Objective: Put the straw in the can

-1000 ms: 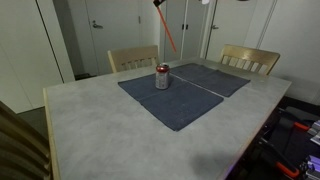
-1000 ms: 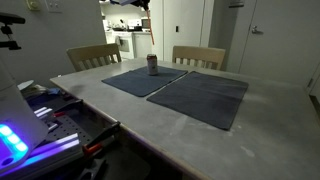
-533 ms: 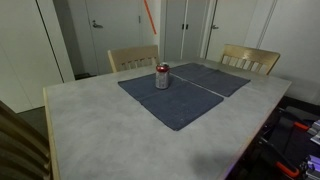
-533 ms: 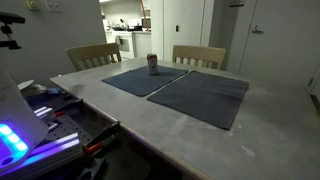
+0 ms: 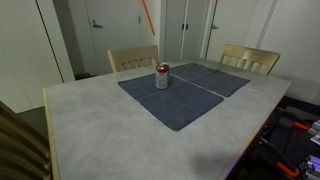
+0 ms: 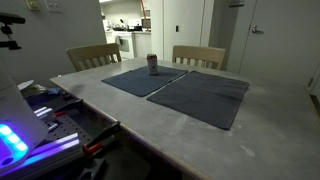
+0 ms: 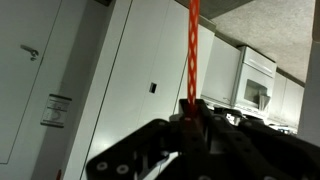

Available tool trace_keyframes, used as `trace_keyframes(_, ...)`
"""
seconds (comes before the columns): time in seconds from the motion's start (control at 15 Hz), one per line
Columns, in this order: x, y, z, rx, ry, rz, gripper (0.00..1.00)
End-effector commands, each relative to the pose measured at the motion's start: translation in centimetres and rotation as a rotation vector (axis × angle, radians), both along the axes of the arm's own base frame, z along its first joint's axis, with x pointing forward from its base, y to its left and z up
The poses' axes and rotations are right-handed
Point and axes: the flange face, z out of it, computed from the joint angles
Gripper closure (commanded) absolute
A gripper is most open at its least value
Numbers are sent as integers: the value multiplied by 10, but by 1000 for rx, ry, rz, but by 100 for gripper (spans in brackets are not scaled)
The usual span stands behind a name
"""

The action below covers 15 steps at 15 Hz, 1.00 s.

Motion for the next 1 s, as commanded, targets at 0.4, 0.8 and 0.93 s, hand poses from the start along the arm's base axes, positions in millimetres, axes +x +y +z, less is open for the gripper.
trace_keyframes(0.4,13,-1,-1,70,22,-30,98)
trace_keyframes(0.8,26,-29,1,164,50,-124,98)
trace_keyframes(0.93,31,-39,-3,198,66,-157,98)
